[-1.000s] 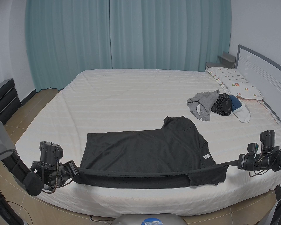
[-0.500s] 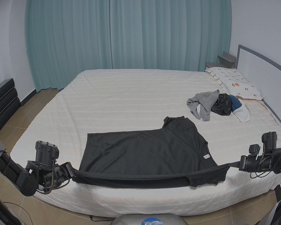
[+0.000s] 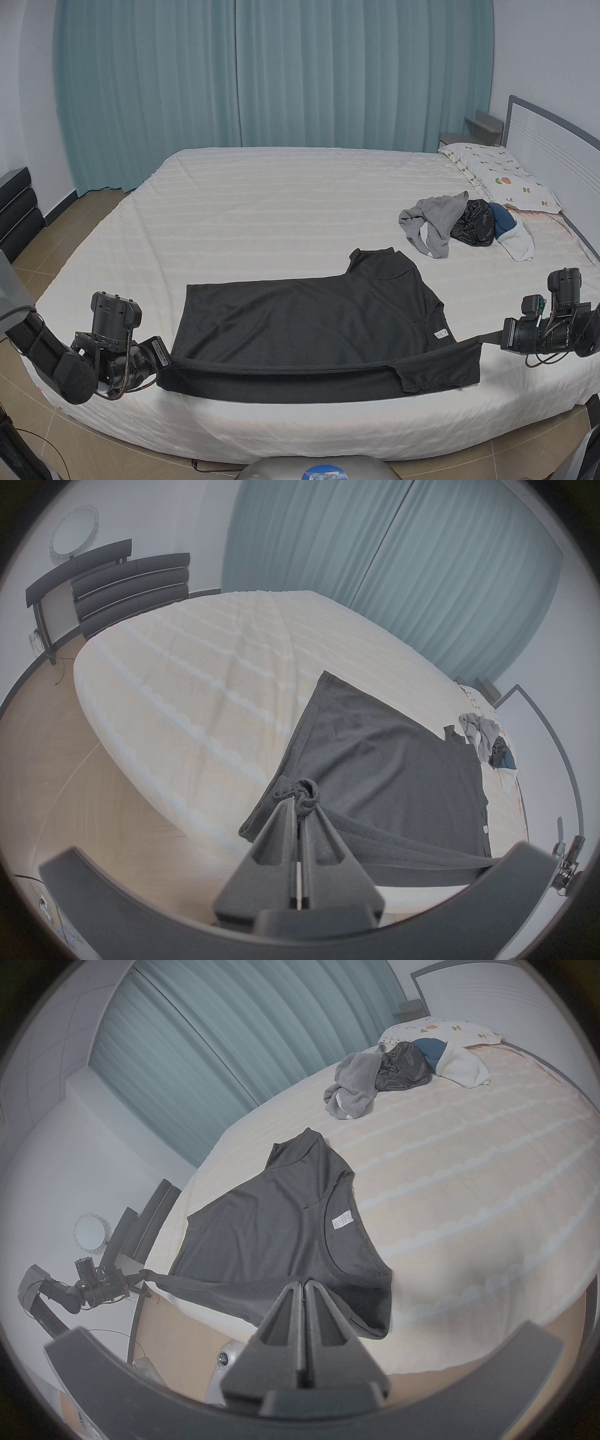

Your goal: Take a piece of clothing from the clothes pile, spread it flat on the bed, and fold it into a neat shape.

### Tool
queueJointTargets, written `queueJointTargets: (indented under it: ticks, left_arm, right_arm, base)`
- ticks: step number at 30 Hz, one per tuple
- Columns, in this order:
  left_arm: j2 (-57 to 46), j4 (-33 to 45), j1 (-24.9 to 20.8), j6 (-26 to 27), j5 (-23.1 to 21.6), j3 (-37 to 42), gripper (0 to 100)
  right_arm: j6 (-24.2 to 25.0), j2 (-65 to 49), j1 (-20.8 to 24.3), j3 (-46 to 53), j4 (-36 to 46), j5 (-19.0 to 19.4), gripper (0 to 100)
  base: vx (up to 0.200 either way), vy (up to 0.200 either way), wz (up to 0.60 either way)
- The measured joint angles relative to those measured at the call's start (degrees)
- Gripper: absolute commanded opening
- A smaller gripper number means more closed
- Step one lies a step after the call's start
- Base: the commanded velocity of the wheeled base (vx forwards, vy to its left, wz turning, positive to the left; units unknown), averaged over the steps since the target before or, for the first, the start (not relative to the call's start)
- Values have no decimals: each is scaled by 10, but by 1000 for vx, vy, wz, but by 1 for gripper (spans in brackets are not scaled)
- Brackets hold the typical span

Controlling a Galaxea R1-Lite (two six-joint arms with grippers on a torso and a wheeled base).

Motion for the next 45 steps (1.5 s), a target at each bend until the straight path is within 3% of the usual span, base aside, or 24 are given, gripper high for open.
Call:
queueJointTargets:
  ticks: [11,29,30,37,45]
  left_arm:
    - [65,1,6,-36,1,-57,0]
    - [164,-2,17,-41,-3,-126,0]
    - [168,-2,17,-42,-3,-129,100]
    - [184,-3,18,-67,-12,-138,100]
    - [163,-6,19,-100,-12,-136,100]
  right_arm:
    - [4,59,8,-82,56,-6,0]
    - [32,163,30,-161,59,-22,0]
    - [32,168,30,-164,59,-22,100]
    - [38,183,36,-168,56,-22,100]
    - [78,145,35,-144,57,-20,100]
  base:
    - [0,0,0]
    - [0,0,0]
    - [0,0,0]
    - [0,0,0]
    - [0,0,0]
